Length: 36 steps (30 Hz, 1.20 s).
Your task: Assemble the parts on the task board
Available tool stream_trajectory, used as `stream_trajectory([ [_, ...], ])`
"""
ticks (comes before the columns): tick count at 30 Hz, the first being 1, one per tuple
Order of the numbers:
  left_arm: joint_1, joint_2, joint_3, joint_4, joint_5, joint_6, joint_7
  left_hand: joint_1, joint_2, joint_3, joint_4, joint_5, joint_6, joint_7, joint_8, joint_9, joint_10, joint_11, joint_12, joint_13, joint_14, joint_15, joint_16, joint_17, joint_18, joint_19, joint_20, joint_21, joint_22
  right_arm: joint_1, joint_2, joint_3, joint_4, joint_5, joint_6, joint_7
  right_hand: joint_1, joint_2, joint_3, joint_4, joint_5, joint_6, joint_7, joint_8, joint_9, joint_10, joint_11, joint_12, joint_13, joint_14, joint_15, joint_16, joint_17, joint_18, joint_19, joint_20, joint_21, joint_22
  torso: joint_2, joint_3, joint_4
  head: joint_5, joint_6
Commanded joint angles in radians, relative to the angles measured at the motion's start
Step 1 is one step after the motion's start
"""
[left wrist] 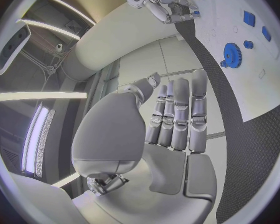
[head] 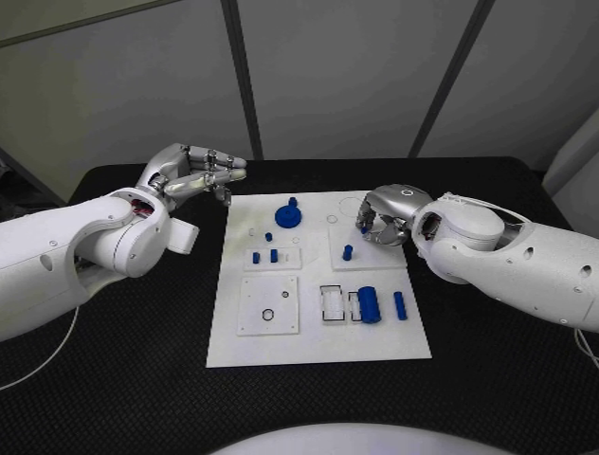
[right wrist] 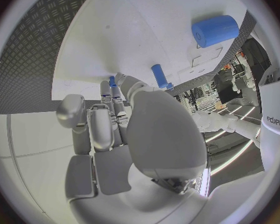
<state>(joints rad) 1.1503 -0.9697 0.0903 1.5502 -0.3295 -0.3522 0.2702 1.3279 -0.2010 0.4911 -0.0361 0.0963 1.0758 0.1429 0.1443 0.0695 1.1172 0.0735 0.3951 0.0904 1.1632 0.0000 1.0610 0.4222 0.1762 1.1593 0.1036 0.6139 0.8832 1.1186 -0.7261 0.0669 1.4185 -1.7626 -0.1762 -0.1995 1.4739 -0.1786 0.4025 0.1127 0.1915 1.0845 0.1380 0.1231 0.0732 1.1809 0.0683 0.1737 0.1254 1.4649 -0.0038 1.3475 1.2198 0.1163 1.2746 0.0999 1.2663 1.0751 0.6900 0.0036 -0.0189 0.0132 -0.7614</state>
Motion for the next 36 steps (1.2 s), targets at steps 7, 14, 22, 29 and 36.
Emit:
stream_trajectory([
  [7,0.001,0.004,0.001,0.001,0.016,0.009,0.018,0.002,0.012,0.003,-0.006,0.004,0.008,0.002,-0.004,-0.002,-0.003,0.001,0.006,0.001,-0.002,0.000,-0.007,-0.002,0.007,0.003,-0.004,-0.004,-0.002,-0.006,0.009,0.000,-0.009,-0.008,0.046,-0.001,0.013,0.008,0.016,-0.015,0.007,0.020,-0.002,0.005,0.001,0.023,-0.002,-0.004,-0.004,0.045,-0.009,0.005,0.000,-0.012,0.007,-0.004,0.011,0.008,-0.001,0.0001,0.0005,0.001,-0.004],
  [14,0.001,0.007,0.001,-0.002,0.016,0.012,0.015,0.003,0.014,0.004,-0.007,0.004,0.008,0.002,-0.005,-0.002,-0.006,0.001,0.006,0.000,-0.002,0.000,-0.010,-0.005,0.007,0.004,-0.004,-0.006,-0.003,-0.020,0.017,-0.001,-0.017,-0.020,0.043,-0.015,0.017,0.017,0.028,-0.028,0.009,0.029,-0.002,0.004,0.001,0.030,-0.002,-0.010,-0.007,0.045,-0.010,0.007,0.001,-0.013,0.007,-0.006,0.014,0.012,-0.001,0.0004,-0.0005,0.001,-0.005],
  [22,0.001,0.010,0.001,-0.004,0.016,0.013,0.012,0.004,0.016,0.005,-0.009,0.005,0.008,0.004,-0.005,-0.002,-0.017,0.004,0.004,-0.001,0.001,0.001,-0.016,-0.010,0.006,0.005,-0.003,-0.010,-0.005,-0.025,0.015,0.000,-0.009,-0.055,-0.026,-0.041,0.023,0.046,0.064,-0.058,-0.008,0.052,-0.002,0.005,0.002,0.053,-0.004,-0.019,-0.011,0.046,-0.012,0.012,0.002,-0.017,0.019,-0.009,0.033,0.038,-0.001,0.0010,-0.0004,0.002,-0.007],
  [29,0.001,0.012,0.001,-0.006,0.016,0.013,0.010,0.003,0.018,0.006,-0.010,0.005,0.008,0.008,-0.007,-0.002,-0.033,0.009,-0.002,-0.006,0.003,0.004,-0.022,-0.015,0.006,0.007,-0.002,-0.015,-0.008,-0.027,0.005,0.000,0.016,-0.064,-0.085,-0.042,0.016,0.054,0.086,-0.080,0.001,0.070,-0.005,0.005,0.003,0.071,-0.007,-0.027,-0.013,0.046,-0.015,0.014,0.001,-0.019,0.023,-0.011,0.045,0.052,-0.002,0.0011,-0.0002,0.001,-0.006],
  [36,0.001,0.014,0.001,-0.011,0.016,0.014,0.008,0.004,0.018,0.007,-0.012,0.005,0.007,0.010,-0.007,-0.002,-0.041,0.011,-0.004,-0.008,0.003,0.006,-0.026,-0.018,0.005,0.007,-0.001,-0.017,-0.009,-0.027,-0.013,0.001,0.046,-0.064,-0.140,-0.035,0.014,0.052,0.094,-0.090,0.005,0.072,-0.005,0.002,0.003,0.074,-0.008,-0.033,-0.014,0.046,-0.015,0.016,0.001,-0.020,0.025,-0.012,0.049,0.058,-0.002,0.0002,-0.0011,0.000,-0.003],
])
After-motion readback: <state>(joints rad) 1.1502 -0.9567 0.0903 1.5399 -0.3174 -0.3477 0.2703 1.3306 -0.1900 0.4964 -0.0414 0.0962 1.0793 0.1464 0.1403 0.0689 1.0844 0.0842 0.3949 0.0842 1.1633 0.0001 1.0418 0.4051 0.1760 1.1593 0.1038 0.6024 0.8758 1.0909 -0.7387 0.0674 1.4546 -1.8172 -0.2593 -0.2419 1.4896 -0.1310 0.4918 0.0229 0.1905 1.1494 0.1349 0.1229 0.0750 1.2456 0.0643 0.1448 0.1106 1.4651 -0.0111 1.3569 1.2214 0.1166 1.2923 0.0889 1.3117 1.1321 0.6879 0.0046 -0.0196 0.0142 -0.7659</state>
